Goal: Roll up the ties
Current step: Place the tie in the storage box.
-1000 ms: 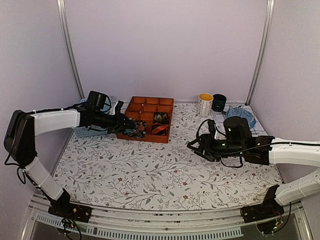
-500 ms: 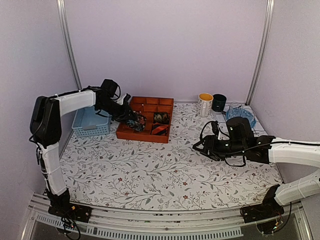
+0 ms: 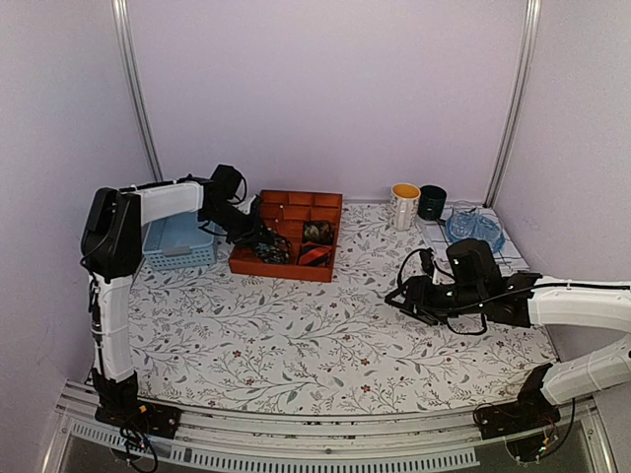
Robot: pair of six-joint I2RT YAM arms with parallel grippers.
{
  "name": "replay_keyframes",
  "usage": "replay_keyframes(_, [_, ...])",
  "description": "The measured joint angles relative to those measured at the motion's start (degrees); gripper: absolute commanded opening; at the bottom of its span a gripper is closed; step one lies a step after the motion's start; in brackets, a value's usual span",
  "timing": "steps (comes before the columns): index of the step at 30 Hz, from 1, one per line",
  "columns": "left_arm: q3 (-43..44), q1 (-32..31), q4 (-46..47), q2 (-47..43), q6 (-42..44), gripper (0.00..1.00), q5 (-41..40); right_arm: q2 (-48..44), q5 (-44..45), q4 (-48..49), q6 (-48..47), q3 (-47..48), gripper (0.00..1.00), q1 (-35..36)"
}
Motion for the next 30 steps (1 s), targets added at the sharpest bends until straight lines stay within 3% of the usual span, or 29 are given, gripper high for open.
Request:
replay_keyframes(12, [3.54,-1.68,-0.28,4.31,-0.26,0.04,-1.14,0.00,0.00,0.26,0.02,-0.52,0.54,-0.35])
replay_keyframes(16, [4.63,-3.08,-0.35,5.84,-0.26,0.10,-1.99,0.00,0.00,0.48,0.02,-0.76,0.54,-0.37])
replay_keyframes(21, [5.77,-4.33,-0.79,6.58,0.00,0.41,-4.17,0.00,0.02,0.46,0.02,-0.92,0.54,-0.48])
replay_keyframes(25, [5.49,-5.29,-0.07,6.14,0.31,0.76,-5.09,0.00,0.07,0.39,0.02,-0.92,0.54,-0.63])
replay_keyframes(26, [5.09,-5.60,0.37,5.53,0.13,0.91,-5.27,0.00,0.11,0.35,0.02,-0.92,0.54,-0.63])
replay_keyframes(27, [4.55,-5.84,0.59,4.79,-0.02,0.99,-5.68,0.00,0.17,0.24,0.02,-0.92,0.55,-0.63])
replay_keyframes(30, [3.32,-6.40,0.76,2.25,0.15,1.00,-6.45,0.00,0.55,-0.61,-0.02,-0.90,0.56,-0.63])
